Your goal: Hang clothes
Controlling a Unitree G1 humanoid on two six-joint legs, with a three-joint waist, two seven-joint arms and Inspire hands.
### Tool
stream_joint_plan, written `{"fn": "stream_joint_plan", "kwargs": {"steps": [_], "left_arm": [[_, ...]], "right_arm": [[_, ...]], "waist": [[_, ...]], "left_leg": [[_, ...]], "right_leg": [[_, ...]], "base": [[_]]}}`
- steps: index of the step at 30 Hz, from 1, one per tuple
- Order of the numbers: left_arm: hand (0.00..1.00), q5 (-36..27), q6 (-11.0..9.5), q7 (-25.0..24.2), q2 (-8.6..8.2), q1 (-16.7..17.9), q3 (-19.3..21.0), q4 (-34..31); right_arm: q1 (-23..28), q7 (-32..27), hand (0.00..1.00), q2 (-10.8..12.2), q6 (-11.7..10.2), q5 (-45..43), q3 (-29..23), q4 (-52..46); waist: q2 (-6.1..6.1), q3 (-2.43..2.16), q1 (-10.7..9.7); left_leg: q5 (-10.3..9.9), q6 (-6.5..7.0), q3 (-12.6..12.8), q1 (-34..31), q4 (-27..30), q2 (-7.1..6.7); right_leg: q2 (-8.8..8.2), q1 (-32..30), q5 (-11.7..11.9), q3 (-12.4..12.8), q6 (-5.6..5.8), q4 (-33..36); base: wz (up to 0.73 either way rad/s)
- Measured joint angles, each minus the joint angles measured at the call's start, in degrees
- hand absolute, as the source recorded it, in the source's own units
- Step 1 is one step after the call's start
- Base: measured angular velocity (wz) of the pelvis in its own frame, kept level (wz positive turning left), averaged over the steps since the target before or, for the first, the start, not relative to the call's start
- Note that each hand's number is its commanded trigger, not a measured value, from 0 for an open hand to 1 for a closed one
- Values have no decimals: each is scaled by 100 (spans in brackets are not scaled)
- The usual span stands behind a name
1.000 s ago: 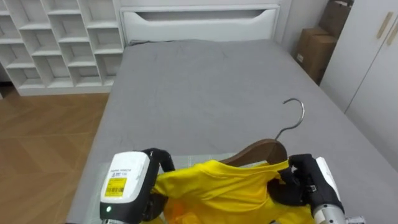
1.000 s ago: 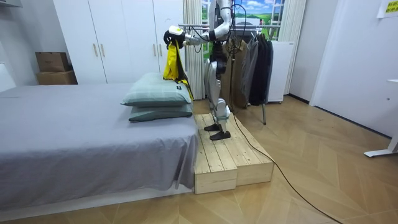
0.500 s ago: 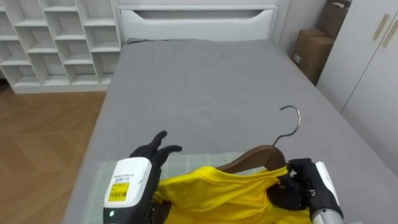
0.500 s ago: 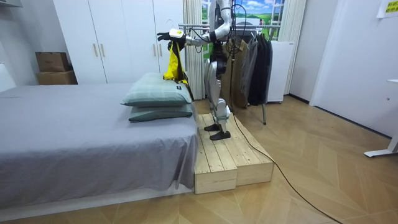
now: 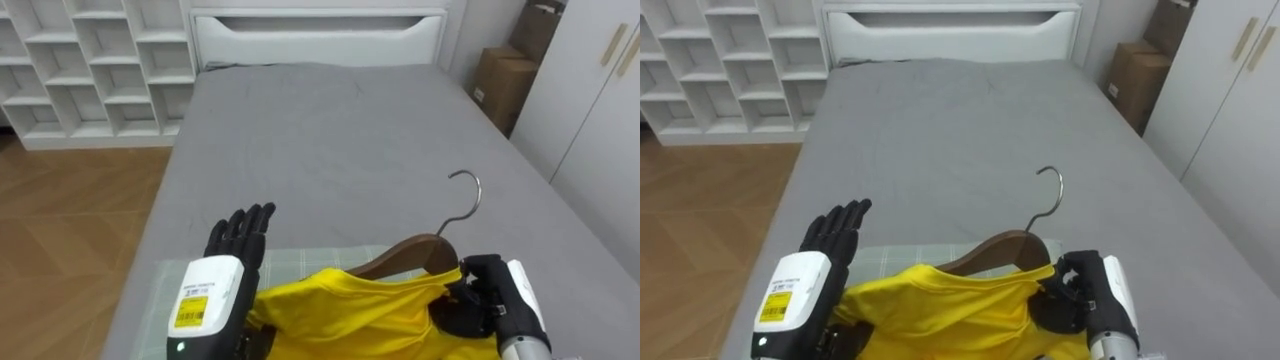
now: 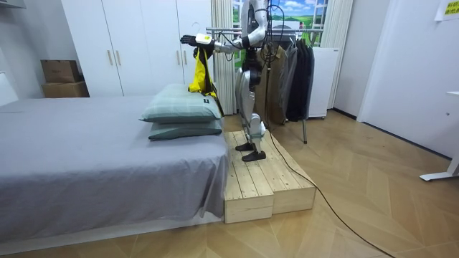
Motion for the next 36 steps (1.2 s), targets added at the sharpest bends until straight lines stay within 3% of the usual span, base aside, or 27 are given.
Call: {"fn": "stream_joint_plan", "kwargs": {"steps": [7,17,28,36], "left_arm": [[0,-6,0,0,0,96,-5,10],[0,-699,93,-5,-55,127,-87,116],[0,-1101,149,-24,-73,109,-112,33],[0,-1125,191,-6,-52,113,-75,120]], "right_arm": [[18,-38,100,1,0,-45,1,0],[-2,-288,100,17,2,-61,-6,-5],[-52,-491,100,-8,51,-18,-26,-236],[-54,-645,100,-9,54,84,-35,-294]], "waist": [[-26,-7,-3],[-95,-19,-12],[-26,18,11],[-14,18,61]], "left_leg": [[0,0,-8,0,-3,0],[0,0,-11,-45,52,-6],[1,2,-24,-75,-11,-3],[5,5,-30,-29,-13,-4]], "right_leg": [[-4,-2,-1,-43,2,2],[-20,-11,-5,-49,8,10],[-15,-22,-5,-86,8,1],[-15,-19,-5,-87,8,-3]], "base": [[0],[0],[0],[0]]}}
